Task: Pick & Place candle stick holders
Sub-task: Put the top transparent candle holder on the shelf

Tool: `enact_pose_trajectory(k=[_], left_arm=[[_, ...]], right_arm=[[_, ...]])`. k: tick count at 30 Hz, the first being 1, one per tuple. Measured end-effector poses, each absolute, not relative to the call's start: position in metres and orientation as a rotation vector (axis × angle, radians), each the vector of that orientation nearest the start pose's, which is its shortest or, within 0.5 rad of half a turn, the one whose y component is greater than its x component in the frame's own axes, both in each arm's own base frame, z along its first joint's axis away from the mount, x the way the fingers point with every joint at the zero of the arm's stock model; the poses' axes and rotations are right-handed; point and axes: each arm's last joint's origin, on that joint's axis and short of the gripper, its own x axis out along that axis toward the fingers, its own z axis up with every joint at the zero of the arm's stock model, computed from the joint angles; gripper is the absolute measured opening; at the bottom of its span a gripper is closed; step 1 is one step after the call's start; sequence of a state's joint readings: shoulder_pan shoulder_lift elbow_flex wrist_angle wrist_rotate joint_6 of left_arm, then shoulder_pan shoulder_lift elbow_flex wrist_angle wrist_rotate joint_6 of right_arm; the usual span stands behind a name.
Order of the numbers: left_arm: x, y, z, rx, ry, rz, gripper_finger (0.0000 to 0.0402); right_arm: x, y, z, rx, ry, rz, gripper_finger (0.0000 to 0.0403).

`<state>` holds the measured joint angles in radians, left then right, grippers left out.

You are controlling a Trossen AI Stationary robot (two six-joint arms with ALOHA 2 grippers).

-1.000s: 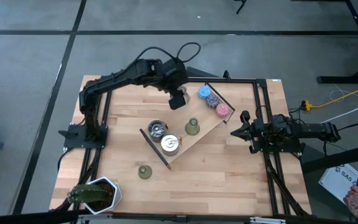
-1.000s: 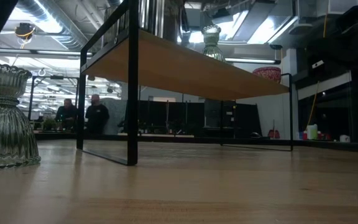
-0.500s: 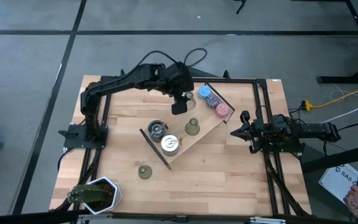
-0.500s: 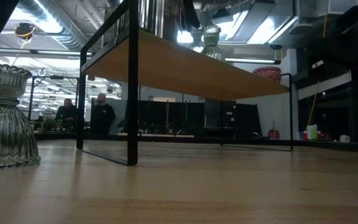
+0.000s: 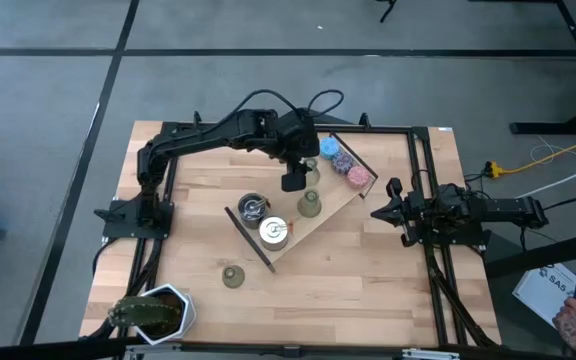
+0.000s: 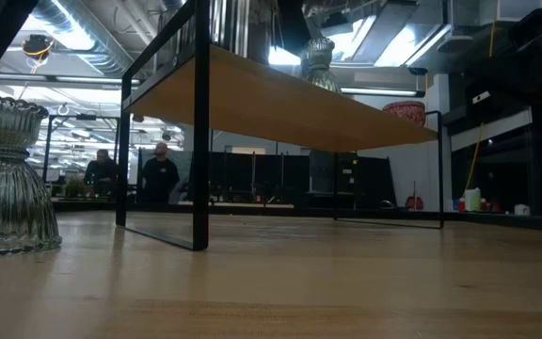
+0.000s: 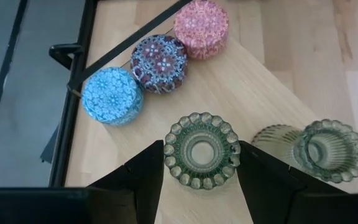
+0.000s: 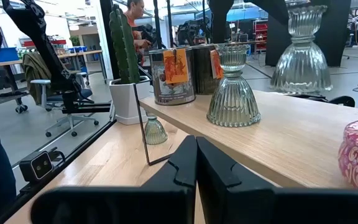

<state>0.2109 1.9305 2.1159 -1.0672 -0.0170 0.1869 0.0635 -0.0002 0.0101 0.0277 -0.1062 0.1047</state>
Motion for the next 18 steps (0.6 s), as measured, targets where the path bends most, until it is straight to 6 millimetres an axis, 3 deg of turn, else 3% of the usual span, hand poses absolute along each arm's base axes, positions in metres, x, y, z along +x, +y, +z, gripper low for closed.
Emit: enact_pose_trajectory(k=[18], left_arm=[[0.4032,0.0859,0.3719,0.092,0.895,0.085,0.0182]], right_arm=[[0.0964,0.0092,0.1696,0.104,-0.029,0.172,0.0010]])
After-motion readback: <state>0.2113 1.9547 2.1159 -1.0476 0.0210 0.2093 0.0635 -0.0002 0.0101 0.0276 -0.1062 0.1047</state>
